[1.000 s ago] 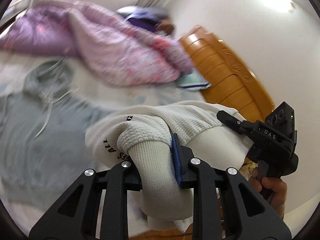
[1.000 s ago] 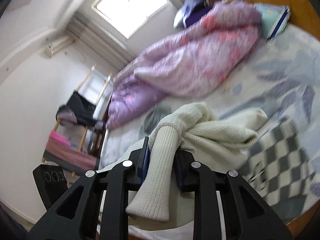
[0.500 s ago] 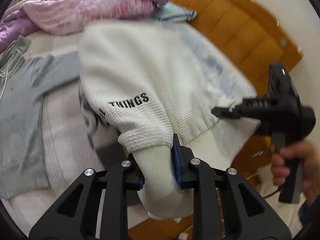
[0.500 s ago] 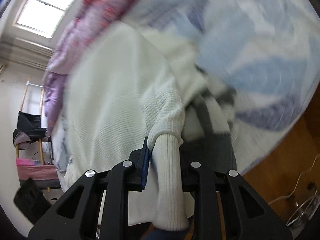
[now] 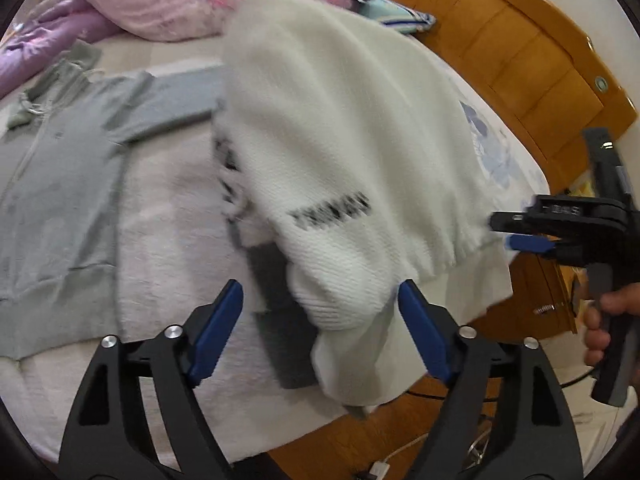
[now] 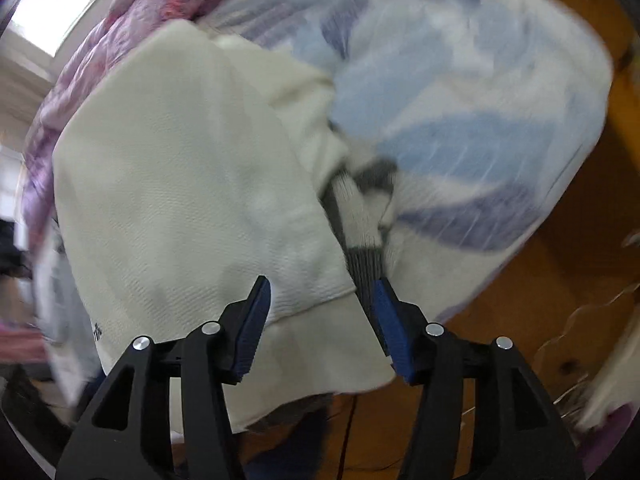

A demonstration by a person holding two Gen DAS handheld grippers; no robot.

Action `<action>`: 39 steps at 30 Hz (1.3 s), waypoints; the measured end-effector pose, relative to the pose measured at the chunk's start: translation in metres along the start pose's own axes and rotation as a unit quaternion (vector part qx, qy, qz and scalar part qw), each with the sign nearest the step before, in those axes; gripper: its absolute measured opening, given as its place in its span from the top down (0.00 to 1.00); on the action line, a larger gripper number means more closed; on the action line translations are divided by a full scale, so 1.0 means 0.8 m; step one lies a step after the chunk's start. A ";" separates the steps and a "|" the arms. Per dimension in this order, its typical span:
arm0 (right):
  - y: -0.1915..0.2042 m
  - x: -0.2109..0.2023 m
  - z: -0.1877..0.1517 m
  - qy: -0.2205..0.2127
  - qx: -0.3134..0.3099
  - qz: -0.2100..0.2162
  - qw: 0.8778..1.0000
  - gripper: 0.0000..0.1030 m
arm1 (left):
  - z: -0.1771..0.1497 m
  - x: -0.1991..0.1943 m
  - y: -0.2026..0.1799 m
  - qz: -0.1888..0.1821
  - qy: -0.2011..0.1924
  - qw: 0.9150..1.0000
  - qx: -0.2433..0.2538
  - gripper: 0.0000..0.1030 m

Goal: Fold large clothes

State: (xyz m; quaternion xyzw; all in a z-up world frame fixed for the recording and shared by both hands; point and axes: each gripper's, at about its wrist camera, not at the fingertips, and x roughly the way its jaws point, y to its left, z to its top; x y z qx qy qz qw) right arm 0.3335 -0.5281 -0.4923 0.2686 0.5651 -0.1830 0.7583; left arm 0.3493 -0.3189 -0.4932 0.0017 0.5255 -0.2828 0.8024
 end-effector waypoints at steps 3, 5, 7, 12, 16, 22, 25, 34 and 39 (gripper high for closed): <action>0.042 -0.033 -0.001 -0.036 -0.034 -0.009 0.999 0.44 | 0.020 -0.027 0.024 0.014 -0.020 0.999 -0.029 0.19; 0.077 -0.051 -0.005 -0.054 -0.058 0.006 0.997 0.41 | 0.035 -0.046 0.038 0.028 -0.038 0.998 -0.045 0.18; 0.103 -0.060 -0.002 -0.061 -0.074 0.028 0.995 0.41 | 0.051 -0.066 0.049 0.041 -0.058 0.996 -0.054 0.18; 0.160 -0.096 -0.004 -0.068 -0.100 0.071 0.990 0.41 | 0.084 -0.124 0.072 0.073 -0.104 0.989 -0.070 0.18; 0.208 -0.141 -0.016 -0.080 -0.124 0.094 0.985 0.41 | 0.103 -0.181 0.085 0.082 -0.127 0.985 -0.078 0.17; 0.268 -0.218 -0.065 -0.113 -0.137 0.104 0.978 0.38 | 0.101 -0.288 0.101 0.081 -0.170 0.980 -0.062 0.15; 0.299 -0.260 -0.110 -0.142 -0.145 0.100 0.974 0.38 | 0.088 -0.347 0.113 0.078 -0.188 0.978 -0.052 0.15; 0.380 -0.387 -0.262 -0.194 -0.148 0.109 0.964 0.34 | 0.012 -0.537 0.153 0.090 -0.235 0.968 -0.004 0.13; 0.412 -0.444 -0.317 -0.202 -0.156 0.122 0.959 0.29 | -0.033 -0.630 0.169 0.107 -0.251 0.962 -0.014 0.12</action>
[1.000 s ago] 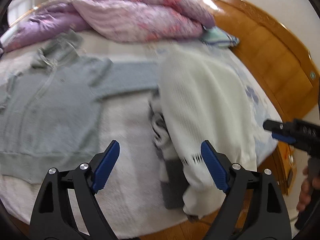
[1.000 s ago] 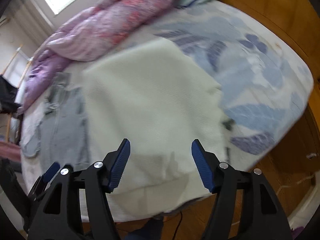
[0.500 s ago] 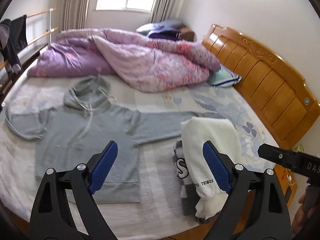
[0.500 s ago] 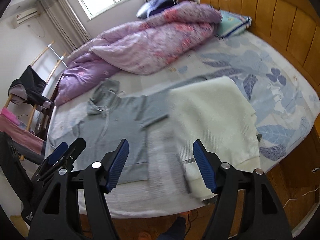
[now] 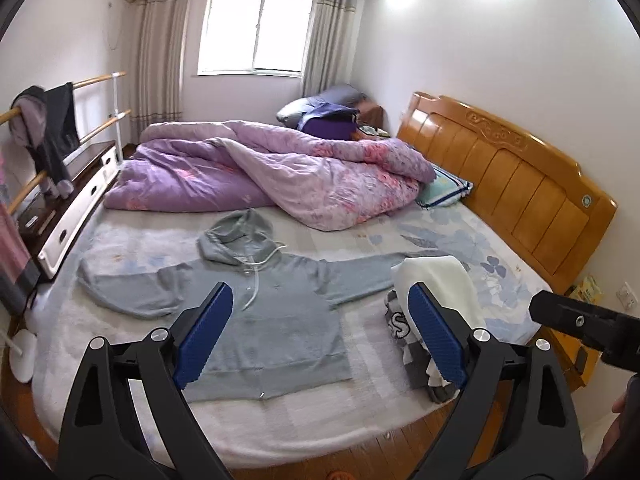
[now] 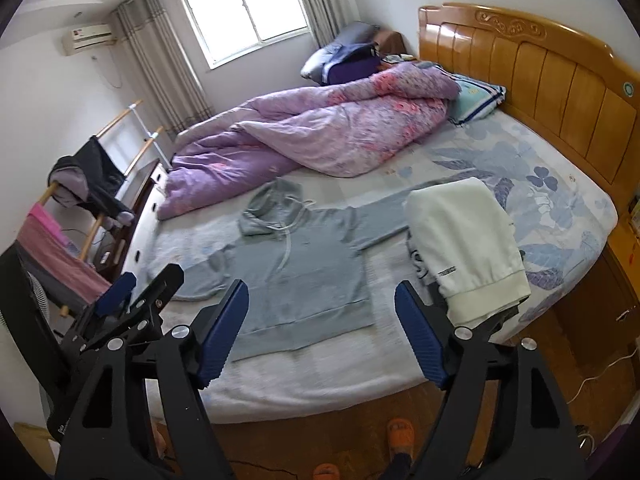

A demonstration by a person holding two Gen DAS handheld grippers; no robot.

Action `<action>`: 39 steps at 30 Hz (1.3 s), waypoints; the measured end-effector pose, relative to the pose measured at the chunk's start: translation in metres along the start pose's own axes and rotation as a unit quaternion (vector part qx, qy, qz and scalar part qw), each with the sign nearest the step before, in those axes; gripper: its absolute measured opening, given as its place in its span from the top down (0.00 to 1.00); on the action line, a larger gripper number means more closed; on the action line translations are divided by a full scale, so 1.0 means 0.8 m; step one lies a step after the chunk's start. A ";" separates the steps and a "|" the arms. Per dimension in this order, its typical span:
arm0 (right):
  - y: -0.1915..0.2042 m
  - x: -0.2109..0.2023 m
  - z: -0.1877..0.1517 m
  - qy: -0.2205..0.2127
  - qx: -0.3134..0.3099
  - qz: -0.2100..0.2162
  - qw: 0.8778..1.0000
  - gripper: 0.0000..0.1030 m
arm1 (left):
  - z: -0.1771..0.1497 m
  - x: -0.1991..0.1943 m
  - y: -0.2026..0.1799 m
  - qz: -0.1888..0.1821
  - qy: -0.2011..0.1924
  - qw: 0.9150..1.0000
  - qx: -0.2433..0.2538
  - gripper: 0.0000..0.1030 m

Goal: Fold large clothes

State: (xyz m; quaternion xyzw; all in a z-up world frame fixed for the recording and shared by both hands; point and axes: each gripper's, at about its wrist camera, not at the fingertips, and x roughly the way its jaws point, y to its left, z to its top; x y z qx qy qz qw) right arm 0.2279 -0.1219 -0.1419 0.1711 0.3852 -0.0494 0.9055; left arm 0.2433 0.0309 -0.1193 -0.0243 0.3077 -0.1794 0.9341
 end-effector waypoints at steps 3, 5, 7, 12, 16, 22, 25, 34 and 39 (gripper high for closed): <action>0.030 -0.033 -0.006 -0.005 -0.010 0.010 1.000 0.26 | 0.001 -0.041 0.016 0.007 0.003 1.000 -0.009 0.12; 0.048 -0.053 -0.010 -0.008 -0.019 0.019 1.000 0.25 | 0.002 -0.068 0.024 0.014 0.002 1.000 -0.013 0.12; 0.060 -0.069 -0.013 -0.009 -0.029 0.028 0.999 0.25 | 0.005 -0.092 0.029 0.020 0.000 1.000 -0.017 0.12; 0.083 -0.108 -0.020 -0.024 -0.065 0.041 0.997 0.25 | 0.014 -0.154 0.028 0.040 -0.009 0.999 -0.026 0.11; 0.085 -0.145 -0.024 -0.041 -0.094 0.057 0.993 0.18 | 0.015 -0.208 0.007 0.071 -0.033 0.997 -0.020 0.08; 0.067 -0.203 -0.031 -0.071 -0.124 0.063 0.988 0.15 | 0.011 -0.267 -0.030 0.097 -0.036 0.994 -0.026 0.05; 0.053 -0.228 -0.035 -0.080 -0.127 0.067 0.986 0.14 | 0.010 -0.292 -0.048 0.106 -0.035 0.993 -0.027 0.05; 0.030 -0.284 -0.054 -0.106 -0.134 0.047 0.984 0.14 | 0.001 -0.341 -0.094 0.115 -0.028 0.993 -0.015 0.05; 0.018 -0.299 -0.062 -0.111 -0.131 0.030 0.985 0.14 | 0.000 -0.350 -0.110 0.108 -0.027 0.994 -0.009 0.05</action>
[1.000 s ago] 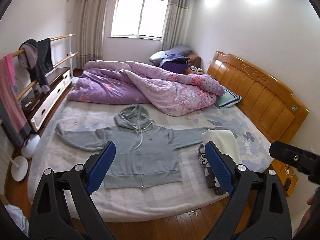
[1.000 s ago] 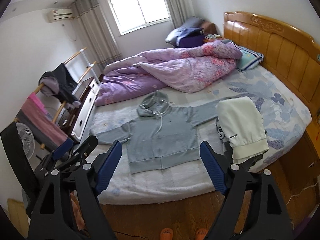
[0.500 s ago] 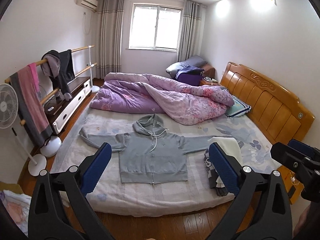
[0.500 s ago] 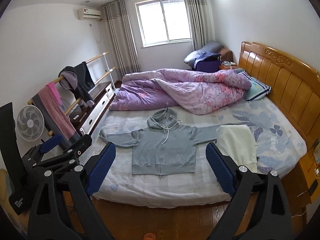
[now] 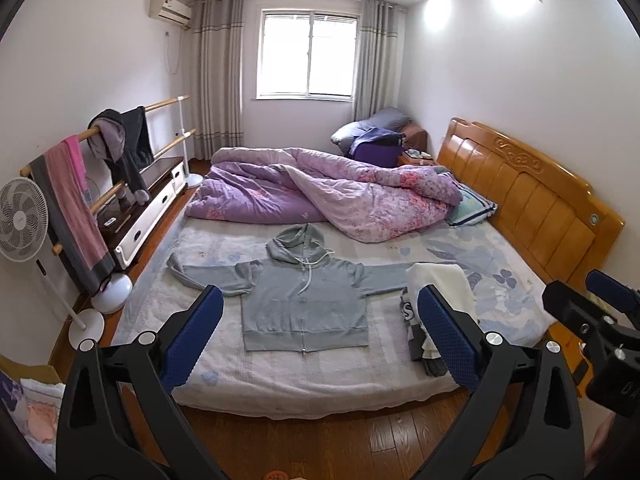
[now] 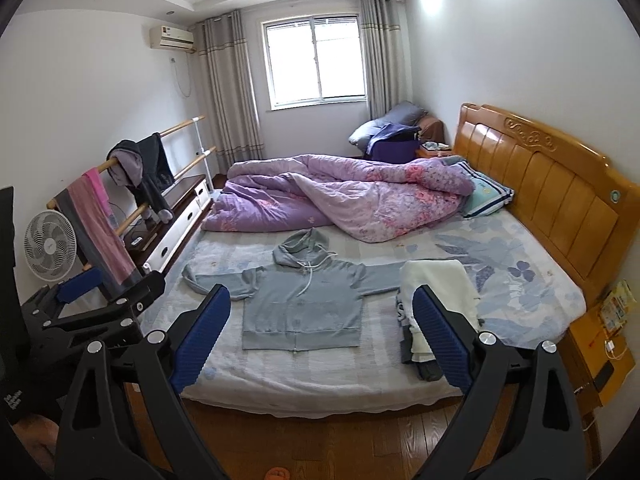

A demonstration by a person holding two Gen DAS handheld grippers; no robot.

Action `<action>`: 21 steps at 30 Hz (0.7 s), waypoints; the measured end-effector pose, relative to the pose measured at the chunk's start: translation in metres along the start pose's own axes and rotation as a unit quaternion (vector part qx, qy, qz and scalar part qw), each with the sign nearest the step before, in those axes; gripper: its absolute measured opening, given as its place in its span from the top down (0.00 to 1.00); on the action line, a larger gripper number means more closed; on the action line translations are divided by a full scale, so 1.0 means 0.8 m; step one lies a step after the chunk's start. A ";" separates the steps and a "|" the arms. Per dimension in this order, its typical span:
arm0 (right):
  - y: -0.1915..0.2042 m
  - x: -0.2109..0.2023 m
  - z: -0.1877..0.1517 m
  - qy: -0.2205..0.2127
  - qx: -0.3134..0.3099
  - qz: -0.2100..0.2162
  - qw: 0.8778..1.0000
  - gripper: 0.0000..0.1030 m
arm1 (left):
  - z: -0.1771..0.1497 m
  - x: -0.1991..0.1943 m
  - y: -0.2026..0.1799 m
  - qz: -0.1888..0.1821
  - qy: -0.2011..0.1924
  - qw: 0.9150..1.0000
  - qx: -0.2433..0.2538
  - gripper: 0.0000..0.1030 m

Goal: Fold large clothes

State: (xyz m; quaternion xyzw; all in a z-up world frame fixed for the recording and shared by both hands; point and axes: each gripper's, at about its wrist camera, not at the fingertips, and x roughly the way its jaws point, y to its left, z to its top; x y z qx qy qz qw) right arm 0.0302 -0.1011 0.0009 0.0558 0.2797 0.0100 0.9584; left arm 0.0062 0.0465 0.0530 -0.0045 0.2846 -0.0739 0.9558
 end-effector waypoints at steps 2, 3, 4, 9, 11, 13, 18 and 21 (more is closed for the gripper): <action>-0.006 -0.004 -0.004 0.002 0.004 -0.002 1.000 0.14 | -0.001 -0.003 -0.005 -0.002 0.001 1.000 0.004 0.05; -0.009 -0.006 -0.005 0.002 0.006 -0.006 1.000 0.14 | -0.002 -0.004 -0.008 -0.003 0.002 1.000 0.004 0.05; -0.012 -0.007 -0.007 0.003 0.007 -0.010 1.000 0.14 | -0.002 -0.005 -0.011 -0.005 0.003 1.000 0.004 0.05; -0.020 -0.015 -0.012 0.004 0.011 -0.016 1.000 0.13 | -0.003 -0.005 -0.022 -0.012 0.006 1.000 0.013 0.05; -0.022 -0.019 -0.014 0.002 0.012 -0.021 1.000 0.13 | -0.004 -0.007 -0.027 -0.015 0.005 1.000 0.017 0.05; -0.023 -0.021 -0.014 0.002 0.013 -0.022 1.000 0.13 | -0.004 -0.009 -0.032 -0.018 0.005 1.000 0.020 0.05; -0.025 -0.025 -0.013 0.002 0.017 -0.024 1.000 0.13 | -0.001 -0.012 -0.035 -0.019 0.001 0.999 0.027 0.05; -0.025 -0.027 -0.013 0.001 0.017 -0.024 1.000 0.13 | -0.001 -0.013 -0.034 -0.021 0.001 0.999 0.027 0.05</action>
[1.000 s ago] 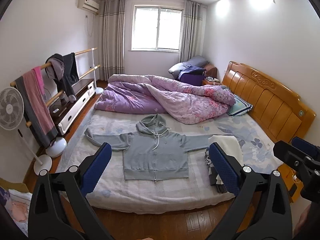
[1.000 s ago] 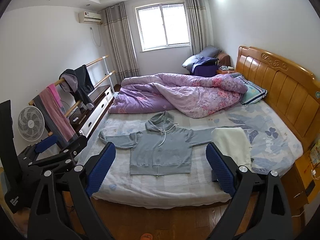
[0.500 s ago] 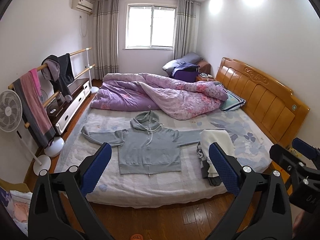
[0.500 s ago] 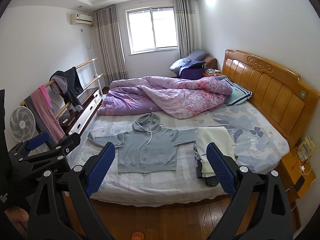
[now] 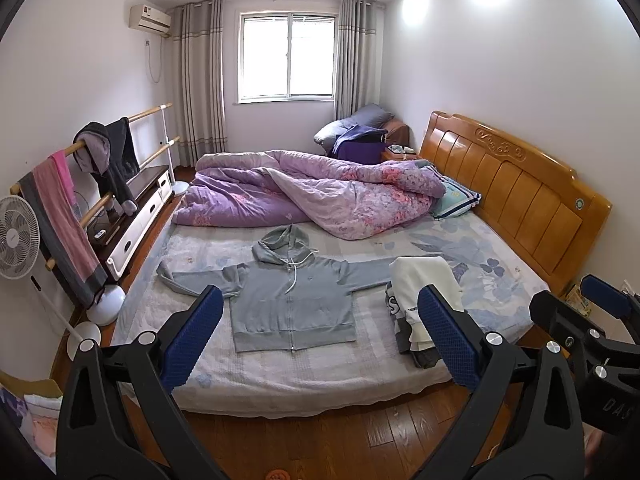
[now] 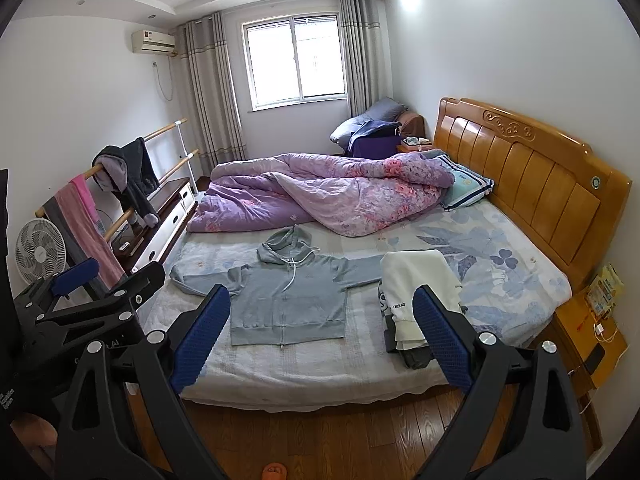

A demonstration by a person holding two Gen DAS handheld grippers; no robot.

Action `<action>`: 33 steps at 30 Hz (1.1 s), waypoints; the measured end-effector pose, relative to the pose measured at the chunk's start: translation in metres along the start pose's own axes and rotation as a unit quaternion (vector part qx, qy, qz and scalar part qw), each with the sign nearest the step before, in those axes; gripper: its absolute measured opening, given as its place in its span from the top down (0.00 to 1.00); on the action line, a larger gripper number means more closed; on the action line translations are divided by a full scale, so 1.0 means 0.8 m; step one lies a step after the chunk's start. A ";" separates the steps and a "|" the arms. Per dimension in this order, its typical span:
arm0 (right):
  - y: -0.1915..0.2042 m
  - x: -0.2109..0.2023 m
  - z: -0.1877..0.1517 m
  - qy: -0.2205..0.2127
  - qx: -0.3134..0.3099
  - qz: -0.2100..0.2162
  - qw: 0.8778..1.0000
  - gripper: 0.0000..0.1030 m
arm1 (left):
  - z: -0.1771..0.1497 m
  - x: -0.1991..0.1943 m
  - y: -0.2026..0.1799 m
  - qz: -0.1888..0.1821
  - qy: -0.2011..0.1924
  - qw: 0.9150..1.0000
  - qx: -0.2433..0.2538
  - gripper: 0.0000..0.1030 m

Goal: Fold large clothes

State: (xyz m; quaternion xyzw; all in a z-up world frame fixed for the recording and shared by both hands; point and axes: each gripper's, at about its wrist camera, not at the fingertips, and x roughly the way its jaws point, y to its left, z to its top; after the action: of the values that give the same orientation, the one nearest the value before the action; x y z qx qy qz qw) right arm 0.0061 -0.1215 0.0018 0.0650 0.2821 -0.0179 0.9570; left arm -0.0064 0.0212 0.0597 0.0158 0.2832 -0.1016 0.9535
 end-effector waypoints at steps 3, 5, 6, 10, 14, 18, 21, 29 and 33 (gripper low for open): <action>0.000 -0.001 -0.001 -0.001 -0.001 0.000 1.000 0.13 | 0.001 -0.001 -0.002 0.000 -0.002 1.000 0.001 0.05; 0.000 -0.003 -0.001 0.000 -0.001 0.001 1.000 0.13 | 0.002 -0.001 -0.003 0.000 -0.001 1.000 0.002 0.05; 0.000 -0.003 -0.001 0.000 -0.001 0.002 1.000 0.13 | 0.001 -0.001 -0.004 0.000 -0.001 1.000 0.001 0.05; -0.004 -0.004 0.002 0.000 -0.004 0.006 1.000 0.13 | 0.004 -0.002 -0.006 0.001 -0.003 1.000 0.003 0.05; -0.007 -0.003 0.005 0.001 -0.008 0.009 1.000 0.13 | 0.004 -0.002 -0.004 0.001 -0.003 1.000 0.002 0.05; -0.010 0.001 0.009 0.001 -0.010 0.013 1.000 0.13 | 0.005 -0.004 -0.009 0.003 -0.003 1.000 0.006 0.05; -0.012 0.003 0.010 0.003 -0.011 0.016 1.000 0.13 | 0.005 -0.004 -0.011 0.006 -0.003 1.000 0.006 0.05; -0.011 0.006 0.012 0.004 -0.012 0.022 1.000 0.13 | 0.000 -0.006 -0.021 0.015 -0.005 1.000 0.004 0.05; -0.011 0.010 0.015 0.002 -0.014 0.027 1.000 0.13 | 0.001 -0.010 -0.022 0.026 -0.016 1.000 0.003 0.05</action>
State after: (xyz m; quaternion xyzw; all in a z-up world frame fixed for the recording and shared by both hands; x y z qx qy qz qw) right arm 0.0187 -0.1318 0.0061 0.0591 0.2828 0.0126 0.9573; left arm -0.0158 0.0053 0.0650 0.0240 0.2672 -0.0778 0.9602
